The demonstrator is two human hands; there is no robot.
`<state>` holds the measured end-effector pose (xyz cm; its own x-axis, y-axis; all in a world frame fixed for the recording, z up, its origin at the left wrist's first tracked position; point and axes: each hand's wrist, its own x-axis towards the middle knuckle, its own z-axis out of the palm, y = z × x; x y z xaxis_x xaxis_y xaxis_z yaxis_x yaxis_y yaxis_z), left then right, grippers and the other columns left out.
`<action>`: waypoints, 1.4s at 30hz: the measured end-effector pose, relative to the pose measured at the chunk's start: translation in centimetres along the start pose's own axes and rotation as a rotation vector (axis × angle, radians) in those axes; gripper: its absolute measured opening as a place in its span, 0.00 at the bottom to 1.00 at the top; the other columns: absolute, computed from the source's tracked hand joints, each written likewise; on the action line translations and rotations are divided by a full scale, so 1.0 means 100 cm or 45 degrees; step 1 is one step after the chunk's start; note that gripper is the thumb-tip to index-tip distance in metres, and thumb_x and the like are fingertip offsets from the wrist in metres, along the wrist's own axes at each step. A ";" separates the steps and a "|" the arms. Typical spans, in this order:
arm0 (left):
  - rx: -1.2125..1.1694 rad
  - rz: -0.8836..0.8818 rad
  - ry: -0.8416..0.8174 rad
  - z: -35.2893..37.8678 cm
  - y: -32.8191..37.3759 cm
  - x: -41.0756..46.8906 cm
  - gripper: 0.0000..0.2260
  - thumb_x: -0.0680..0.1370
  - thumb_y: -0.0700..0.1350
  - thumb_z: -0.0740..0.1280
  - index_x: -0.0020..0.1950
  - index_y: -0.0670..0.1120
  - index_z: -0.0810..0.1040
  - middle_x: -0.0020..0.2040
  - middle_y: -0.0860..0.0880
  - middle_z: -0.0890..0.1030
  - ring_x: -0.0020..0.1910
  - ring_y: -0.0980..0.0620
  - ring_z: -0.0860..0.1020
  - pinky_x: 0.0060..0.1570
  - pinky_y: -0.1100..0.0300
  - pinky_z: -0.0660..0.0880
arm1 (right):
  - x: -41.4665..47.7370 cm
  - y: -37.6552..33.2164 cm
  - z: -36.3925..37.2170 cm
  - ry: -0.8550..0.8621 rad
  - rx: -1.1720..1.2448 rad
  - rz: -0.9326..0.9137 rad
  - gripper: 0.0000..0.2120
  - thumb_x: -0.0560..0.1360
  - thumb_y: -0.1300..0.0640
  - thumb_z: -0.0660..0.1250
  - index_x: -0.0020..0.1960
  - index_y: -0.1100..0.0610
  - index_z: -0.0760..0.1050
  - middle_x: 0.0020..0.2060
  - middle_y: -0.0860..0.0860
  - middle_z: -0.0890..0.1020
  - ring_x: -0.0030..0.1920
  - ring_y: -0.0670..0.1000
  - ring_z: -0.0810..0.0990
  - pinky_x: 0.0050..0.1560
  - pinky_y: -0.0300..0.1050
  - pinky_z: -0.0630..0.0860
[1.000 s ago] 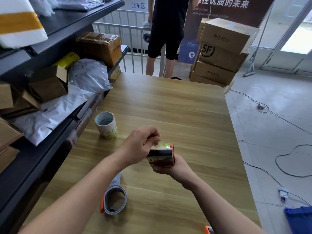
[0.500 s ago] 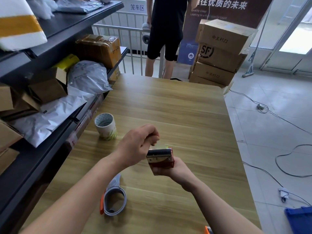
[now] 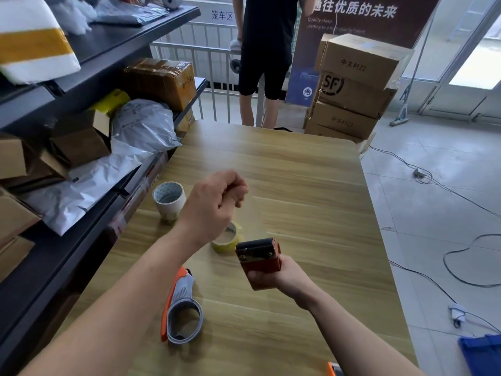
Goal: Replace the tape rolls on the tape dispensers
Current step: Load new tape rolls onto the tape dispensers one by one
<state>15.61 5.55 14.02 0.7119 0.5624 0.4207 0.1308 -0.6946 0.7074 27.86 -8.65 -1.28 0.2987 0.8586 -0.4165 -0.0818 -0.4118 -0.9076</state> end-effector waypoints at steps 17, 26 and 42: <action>-0.091 -0.151 0.189 -0.010 0.006 0.023 0.06 0.78 0.36 0.63 0.43 0.37 0.76 0.33 0.46 0.77 0.33 0.49 0.77 0.39 0.53 0.76 | -0.004 0.003 -0.005 0.043 -0.043 0.029 0.13 0.59 0.44 0.79 0.36 0.49 0.80 0.32 0.44 0.82 0.34 0.42 0.82 0.34 0.34 0.77; -0.043 -0.215 0.277 -0.015 -0.008 0.028 0.06 0.79 0.39 0.62 0.43 0.41 0.76 0.33 0.47 0.78 0.31 0.59 0.75 0.38 0.61 0.75 | -0.006 0.007 -0.010 0.046 -0.055 0.082 0.15 0.59 0.43 0.79 0.39 0.50 0.80 0.34 0.44 0.83 0.37 0.43 0.83 0.36 0.35 0.77; -0.113 -0.268 0.342 -0.013 -0.024 0.033 0.10 0.79 0.41 0.62 0.38 0.50 0.73 0.31 0.49 0.77 0.29 0.60 0.74 0.38 0.57 0.75 | -0.006 0.002 -0.005 0.093 -0.183 0.194 0.29 0.56 0.39 0.78 0.51 0.52 0.75 0.52 0.53 0.80 0.42 0.45 0.82 0.30 0.35 0.77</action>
<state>16.72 9.69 14.45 0.4670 0.7952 0.3868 0.1864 -0.5161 0.8360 28.15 -9.45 -1.18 0.3621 0.7609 -0.5384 0.0038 -0.5788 -0.8155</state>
